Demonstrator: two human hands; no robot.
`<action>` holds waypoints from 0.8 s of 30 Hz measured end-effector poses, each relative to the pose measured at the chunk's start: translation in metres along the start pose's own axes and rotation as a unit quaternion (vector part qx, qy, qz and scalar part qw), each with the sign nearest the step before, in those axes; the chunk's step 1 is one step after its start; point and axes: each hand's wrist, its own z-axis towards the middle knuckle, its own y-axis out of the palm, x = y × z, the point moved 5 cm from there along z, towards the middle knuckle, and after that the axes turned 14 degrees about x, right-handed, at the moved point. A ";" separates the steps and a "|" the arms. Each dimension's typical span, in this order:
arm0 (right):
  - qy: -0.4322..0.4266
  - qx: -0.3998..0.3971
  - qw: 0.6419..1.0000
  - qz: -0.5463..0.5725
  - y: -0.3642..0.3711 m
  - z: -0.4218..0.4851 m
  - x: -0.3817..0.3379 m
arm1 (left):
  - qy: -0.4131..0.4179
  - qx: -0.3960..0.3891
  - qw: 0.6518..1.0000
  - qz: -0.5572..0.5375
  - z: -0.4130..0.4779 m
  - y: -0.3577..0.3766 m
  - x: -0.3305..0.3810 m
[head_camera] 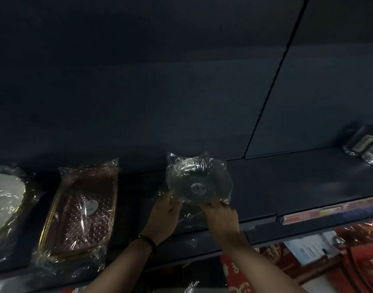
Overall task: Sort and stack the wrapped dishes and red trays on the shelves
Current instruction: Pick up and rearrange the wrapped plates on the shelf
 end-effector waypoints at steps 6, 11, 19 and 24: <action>0.044 -0.001 0.994 0.095 -0.017 0.002 0.004 | 0.031 -0.056 0.995 0.077 0.003 0.007 -0.008; 0.221 0.108 0.959 0.140 -0.029 0.021 0.061 | 0.044 -0.027 0.992 0.118 0.013 0.008 -0.017; 0.350 -0.024 0.897 0.270 0.000 0.036 0.100 | 0.046 -0.071 0.975 0.204 0.013 0.015 -0.028; 0.405 -0.023 0.862 0.304 0.005 0.030 0.096 | 0.057 -0.087 0.941 0.322 0.007 0.008 -0.025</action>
